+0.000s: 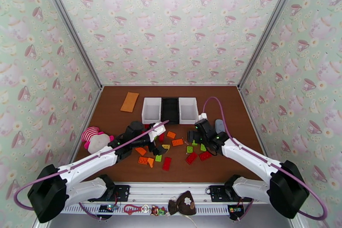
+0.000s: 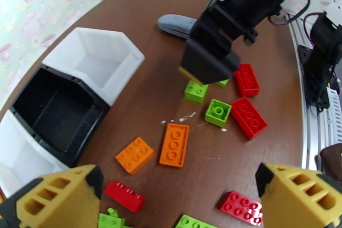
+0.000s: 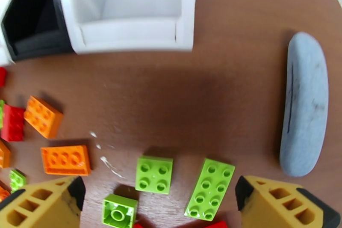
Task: Sort the legos into containers by color
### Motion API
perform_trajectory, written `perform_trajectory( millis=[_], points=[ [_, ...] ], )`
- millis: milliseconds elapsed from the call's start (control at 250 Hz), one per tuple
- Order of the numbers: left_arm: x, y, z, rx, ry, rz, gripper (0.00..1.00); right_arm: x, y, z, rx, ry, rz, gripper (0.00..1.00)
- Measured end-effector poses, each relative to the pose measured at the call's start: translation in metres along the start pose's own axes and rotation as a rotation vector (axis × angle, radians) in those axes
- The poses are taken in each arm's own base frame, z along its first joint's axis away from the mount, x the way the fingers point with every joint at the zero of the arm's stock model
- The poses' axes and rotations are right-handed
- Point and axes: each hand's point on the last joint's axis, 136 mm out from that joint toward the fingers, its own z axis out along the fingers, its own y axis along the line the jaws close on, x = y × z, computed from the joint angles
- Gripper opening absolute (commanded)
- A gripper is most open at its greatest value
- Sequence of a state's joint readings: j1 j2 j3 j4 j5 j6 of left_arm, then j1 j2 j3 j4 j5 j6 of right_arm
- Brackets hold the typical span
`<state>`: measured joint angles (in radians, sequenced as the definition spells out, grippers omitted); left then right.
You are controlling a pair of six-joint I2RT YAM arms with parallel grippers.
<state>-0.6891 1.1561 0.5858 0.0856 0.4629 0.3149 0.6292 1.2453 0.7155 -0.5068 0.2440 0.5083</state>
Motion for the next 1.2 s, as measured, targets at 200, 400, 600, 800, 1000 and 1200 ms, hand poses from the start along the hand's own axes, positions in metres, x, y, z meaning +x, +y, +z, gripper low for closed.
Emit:
perform_trajectory(
  millis=[200,400,600,800,1000,1200],
  points=[
    [0.013,-0.013,0.004,0.058,0.017,-0.007,1.00,0.012,-0.002,0.014,0.032,0.063,0.003,0.95],
    [0.013,-0.020,0.008,0.084,0.016,0.000,1.00,0.019,0.001,0.026,0.039,0.110,-0.007,0.89],
    [0.013,-0.024,0.010,0.096,0.015,0.004,1.00,0.024,0.003,0.036,0.041,0.135,-0.006,0.78],
    [0.012,-0.028,0.011,0.111,0.009,0.009,1.00,0.029,0.006,0.047,0.039,0.158,-0.003,0.65],
    [0.014,-0.028,0.012,0.116,0.014,0.005,1.00,0.029,0.010,0.056,0.039,0.165,-0.005,0.51],
    [0.015,-0.031,0.013,0.128,0.019,0.001,1.00,0.030,0.011,0.059,0.038,0.173,-0.006,0.38]
  ],
)
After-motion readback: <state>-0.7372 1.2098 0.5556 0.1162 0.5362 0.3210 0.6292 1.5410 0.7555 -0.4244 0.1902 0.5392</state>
